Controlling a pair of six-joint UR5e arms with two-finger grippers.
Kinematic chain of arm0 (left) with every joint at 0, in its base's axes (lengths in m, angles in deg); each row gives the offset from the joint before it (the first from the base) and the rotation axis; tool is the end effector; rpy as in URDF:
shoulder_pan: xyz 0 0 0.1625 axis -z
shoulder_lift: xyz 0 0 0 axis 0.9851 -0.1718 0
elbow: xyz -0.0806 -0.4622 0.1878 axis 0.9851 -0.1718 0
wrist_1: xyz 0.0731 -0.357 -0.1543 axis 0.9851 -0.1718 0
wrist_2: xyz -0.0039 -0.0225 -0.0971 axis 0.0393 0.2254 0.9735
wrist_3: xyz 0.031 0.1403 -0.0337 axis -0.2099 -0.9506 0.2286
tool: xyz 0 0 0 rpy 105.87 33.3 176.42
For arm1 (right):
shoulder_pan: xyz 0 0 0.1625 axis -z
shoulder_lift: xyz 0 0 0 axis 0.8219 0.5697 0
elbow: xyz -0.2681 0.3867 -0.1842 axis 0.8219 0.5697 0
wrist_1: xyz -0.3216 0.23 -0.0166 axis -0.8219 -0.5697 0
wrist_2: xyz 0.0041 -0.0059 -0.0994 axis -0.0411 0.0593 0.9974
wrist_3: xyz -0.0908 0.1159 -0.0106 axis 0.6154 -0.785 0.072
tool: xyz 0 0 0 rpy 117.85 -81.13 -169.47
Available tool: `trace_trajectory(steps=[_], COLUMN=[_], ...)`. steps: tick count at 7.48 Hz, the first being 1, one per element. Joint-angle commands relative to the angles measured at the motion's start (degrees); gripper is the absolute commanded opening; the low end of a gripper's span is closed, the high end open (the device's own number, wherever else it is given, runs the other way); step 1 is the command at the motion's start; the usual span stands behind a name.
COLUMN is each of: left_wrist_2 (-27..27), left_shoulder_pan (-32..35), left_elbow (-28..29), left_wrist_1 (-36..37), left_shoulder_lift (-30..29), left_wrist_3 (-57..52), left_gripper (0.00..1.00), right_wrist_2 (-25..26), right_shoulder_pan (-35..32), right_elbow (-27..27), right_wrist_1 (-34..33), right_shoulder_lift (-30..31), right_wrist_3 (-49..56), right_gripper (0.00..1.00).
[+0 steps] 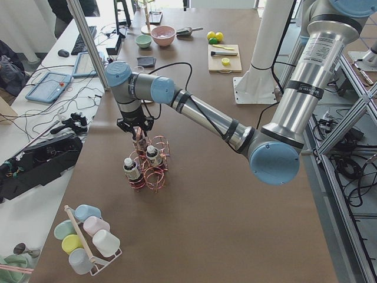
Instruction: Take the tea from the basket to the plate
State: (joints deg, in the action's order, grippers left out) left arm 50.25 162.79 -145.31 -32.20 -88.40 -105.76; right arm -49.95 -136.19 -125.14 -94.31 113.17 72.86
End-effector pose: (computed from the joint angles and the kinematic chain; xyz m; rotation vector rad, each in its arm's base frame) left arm 0.0543 -0.6120 0.5368 0.6226 0.6775 1.3613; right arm -0.0474 -0.4615 0.6530 0.0644 -0.8308 -0.0844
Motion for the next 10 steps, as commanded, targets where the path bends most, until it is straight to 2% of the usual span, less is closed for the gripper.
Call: trace_trajectory(steps=[1, 2, 4, 6, 8, 9, 10], left_wrist_2=[-1.18, -1.35, -2.06, -1.97, -2.06, -2.06, -1.97], left_shoulder_pan=[-0.06, 0.20, 0.29, 0.20, -0.24, -1.28, -1.55], left_elbow=[-0.90, -0.99, -0.99, -3.53, -3.54, -3.54, -4.15], left_wrist_1=[-4.24, -4.37, 0.79, 0.11, 0.37, 1.07, 4.12], left_shoulder_lift=[0.00, 0.18, 0.01, -0.08, -2.53, -4.11, -5.00], left_wrist_3=[0.12, 0.12, 0.12, -0.32, 0.20, 1.60, 7.27], left_gripper=[0.06, 0.00, 0.00, 0.00, 0.00, 0.00, 0.00], right_wrist_2=[-0.52, 0.00, -2.00, -2.89, -2.19, -2.19, -1.93], right_shoulder_pan=[1.11, 3.11, 4.97, 9.08, 15.14, 16.22, 16.23], right_elbow=[-2.13, -3.18, -5.20, -10.28, -11.20, -11.19, -10.50], right_wrist_1=[0.26, 2.44, 5.27, 5.27, 5.27, 7.01, 14.34], right_shoulder_lift=[-0.48, -0.56, -2.31, -3.20, -7.74, -9.34, -9.27], right_wrist_3=[1.31, 2.27, 1.40, -2.44, -6.50, -7.21, -7.65], right_gripper=[1.00, 1.00, 1.00, 1.00, 1.00, 1.00, 1.00])
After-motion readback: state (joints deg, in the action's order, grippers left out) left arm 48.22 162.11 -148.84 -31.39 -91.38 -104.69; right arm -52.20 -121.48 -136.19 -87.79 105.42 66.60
